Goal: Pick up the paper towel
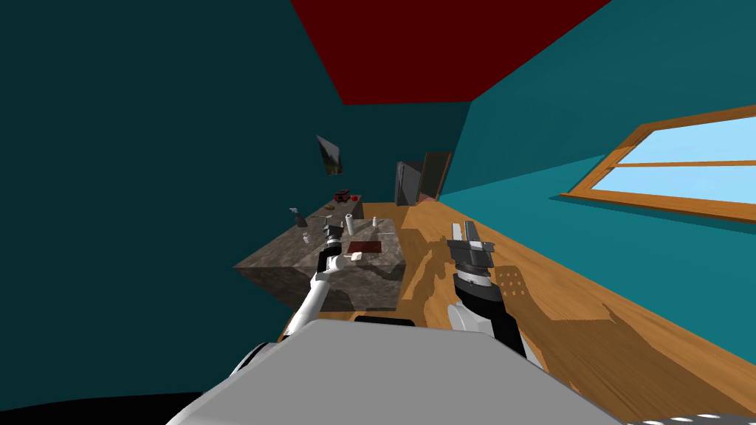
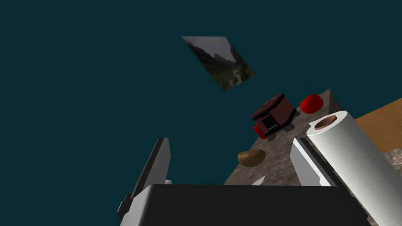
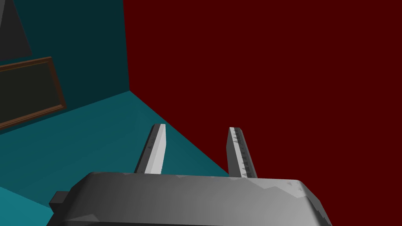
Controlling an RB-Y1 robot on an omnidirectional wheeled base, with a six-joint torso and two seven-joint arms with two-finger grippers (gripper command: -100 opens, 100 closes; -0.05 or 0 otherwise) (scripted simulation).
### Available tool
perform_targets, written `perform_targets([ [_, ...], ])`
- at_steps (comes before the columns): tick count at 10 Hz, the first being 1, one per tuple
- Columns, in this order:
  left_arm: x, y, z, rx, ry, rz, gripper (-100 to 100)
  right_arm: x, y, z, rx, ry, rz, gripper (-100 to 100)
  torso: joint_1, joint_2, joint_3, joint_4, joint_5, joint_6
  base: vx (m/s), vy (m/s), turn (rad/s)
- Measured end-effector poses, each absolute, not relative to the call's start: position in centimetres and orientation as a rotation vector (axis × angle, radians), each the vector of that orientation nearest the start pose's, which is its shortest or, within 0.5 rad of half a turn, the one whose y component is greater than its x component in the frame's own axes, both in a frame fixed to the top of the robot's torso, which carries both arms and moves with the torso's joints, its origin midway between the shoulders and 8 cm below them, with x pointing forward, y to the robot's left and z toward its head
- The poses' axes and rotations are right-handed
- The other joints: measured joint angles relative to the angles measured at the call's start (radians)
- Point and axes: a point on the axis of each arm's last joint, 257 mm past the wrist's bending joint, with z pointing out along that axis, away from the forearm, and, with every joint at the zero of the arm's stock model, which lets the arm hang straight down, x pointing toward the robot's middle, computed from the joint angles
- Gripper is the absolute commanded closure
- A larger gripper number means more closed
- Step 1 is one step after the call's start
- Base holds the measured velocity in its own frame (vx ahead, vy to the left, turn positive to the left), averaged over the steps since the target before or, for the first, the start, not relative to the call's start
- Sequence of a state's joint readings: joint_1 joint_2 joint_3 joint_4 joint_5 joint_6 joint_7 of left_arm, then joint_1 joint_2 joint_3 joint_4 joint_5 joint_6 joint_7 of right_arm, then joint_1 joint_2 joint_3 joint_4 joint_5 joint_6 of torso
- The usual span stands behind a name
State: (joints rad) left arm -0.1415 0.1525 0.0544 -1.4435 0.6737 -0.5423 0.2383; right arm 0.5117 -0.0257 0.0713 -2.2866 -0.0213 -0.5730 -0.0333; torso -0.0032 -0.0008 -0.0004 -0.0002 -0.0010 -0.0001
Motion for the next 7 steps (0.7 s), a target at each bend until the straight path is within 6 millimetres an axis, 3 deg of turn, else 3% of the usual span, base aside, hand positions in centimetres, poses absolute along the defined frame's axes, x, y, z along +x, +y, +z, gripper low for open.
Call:
perform_targets([
  [7, 57.1, 37.2, -11.8, -1.404, 0.128, -1.853, -100, 33.2, -25.5, 3.6, 0.621, 0.564, 1.431, 0, 0.001, 0.0, 0.0, 0.0, 0.0, 0.0, 0.003, -0.055, -0.023],
])
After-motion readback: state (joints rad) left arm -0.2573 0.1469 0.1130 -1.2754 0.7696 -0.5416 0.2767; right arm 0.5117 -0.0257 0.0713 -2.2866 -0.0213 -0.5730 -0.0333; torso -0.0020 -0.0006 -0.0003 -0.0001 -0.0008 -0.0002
